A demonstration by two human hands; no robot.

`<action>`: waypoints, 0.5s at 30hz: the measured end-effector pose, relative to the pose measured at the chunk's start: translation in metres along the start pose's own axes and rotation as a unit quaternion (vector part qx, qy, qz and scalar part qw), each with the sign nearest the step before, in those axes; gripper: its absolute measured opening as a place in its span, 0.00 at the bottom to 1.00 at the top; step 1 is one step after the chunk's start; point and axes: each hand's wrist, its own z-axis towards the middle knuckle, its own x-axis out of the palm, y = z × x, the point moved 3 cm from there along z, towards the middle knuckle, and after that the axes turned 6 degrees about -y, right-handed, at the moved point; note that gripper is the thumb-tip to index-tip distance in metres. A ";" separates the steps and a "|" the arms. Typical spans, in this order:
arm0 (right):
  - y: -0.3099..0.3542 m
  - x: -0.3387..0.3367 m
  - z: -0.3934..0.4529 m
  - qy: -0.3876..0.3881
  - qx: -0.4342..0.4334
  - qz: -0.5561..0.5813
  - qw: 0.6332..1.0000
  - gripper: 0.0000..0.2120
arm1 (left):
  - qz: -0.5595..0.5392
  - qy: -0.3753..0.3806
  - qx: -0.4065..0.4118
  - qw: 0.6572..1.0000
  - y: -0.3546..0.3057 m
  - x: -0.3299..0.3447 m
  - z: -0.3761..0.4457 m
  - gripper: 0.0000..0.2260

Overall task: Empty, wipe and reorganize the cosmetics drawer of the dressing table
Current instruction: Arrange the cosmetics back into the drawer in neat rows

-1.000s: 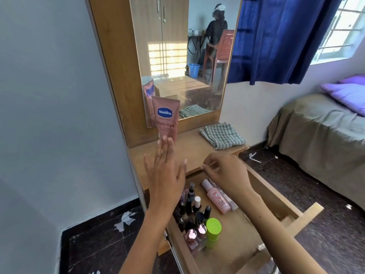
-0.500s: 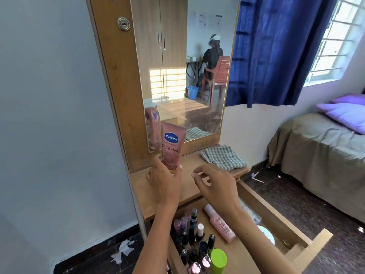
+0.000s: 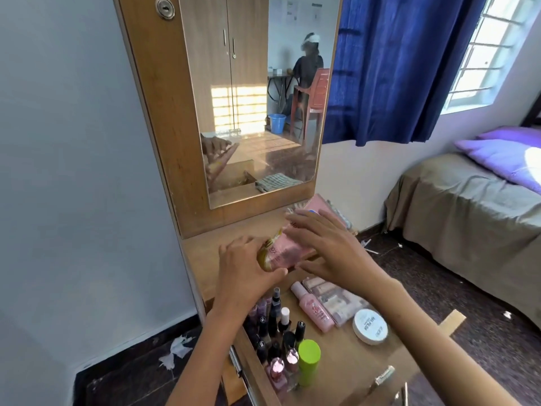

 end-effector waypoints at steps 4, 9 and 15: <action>-0.013 0.000 -0.010 0.089 0.004 0.019 0.996 0.26 | -0.002 0.040 0.031 0.999 -0.016 -0.002 -0.014 0.26; -0.025 -0.007 -0.028 0.116 0.043 0.076 0.989 0.25 | -0.049 0.082 0.036 0.995 -0.023 0.002 -0.026 0.28; -0.065 -0.013 -0.061 0.168 0.149 0.153 0.962 0.28 | -0.019 0.136 0.039 0.990 -0.008 0.004 -0.056 0.26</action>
